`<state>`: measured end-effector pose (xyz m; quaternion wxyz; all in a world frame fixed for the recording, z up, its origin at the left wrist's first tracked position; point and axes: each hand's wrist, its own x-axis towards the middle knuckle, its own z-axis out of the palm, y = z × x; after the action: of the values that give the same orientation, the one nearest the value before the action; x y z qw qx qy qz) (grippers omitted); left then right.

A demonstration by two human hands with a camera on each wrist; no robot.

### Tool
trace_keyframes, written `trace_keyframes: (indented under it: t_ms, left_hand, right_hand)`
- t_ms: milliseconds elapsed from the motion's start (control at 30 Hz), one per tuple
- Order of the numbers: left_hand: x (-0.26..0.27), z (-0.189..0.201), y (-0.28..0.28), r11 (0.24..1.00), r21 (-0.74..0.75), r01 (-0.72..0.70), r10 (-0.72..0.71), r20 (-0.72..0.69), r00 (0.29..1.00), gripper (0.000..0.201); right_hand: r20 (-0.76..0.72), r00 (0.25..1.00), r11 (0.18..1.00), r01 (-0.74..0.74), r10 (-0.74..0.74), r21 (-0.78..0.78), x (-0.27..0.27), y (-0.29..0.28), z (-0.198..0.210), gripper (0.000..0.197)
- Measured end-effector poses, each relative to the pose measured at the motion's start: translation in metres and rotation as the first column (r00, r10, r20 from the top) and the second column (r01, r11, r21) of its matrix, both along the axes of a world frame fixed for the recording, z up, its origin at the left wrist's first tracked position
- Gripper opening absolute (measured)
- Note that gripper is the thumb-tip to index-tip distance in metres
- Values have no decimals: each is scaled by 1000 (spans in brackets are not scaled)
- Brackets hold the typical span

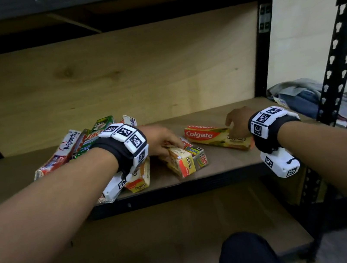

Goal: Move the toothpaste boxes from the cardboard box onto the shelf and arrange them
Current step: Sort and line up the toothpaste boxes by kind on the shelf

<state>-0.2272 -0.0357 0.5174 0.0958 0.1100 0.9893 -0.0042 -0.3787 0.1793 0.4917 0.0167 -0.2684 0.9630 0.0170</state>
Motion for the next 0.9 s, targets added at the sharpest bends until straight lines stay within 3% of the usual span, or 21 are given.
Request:
trace_keyframes:
  t_ms: [167, 333, 467, 567, 767, 900]
  left_hand:
    - [4, 16, -11, 974, 227, -2, 42, -174, 984, 44]
    - [2, 28, -1, 907, 418, -44, 156, -239, 958, 20]
    - [-4, 29, 11, 744, 660, -104, 304, -197, 932, 31]
    - [-9, 31, 20, 662, 741, -111, 389, -214, 896, 33]
    - [-17, 35, 25, 530, 838, -131, 525, -203, 826, 34]
    - [-17, 41, 31, 458, 876, -154, 556, -147, 818, 31]
  right_hand:
    - [35, 999, 999, -37, 36, 23, -5, 12, 3, 42]
    - [85, 996, 999, -35, 34, 8, -20, 16, 0, 42]
    - [101, 995, 998, 9, -2, -70, -22, 18, -6, 46]
    - [109, 994, 993, 32, -20, -117, -29, 22, -17, 59]
    - [22, 1000, 989, 6, -2, -151, -30, 29, -19, 39]
    - [30, 998, 936, -49, 64, -348, -20, 29, 2, 32]
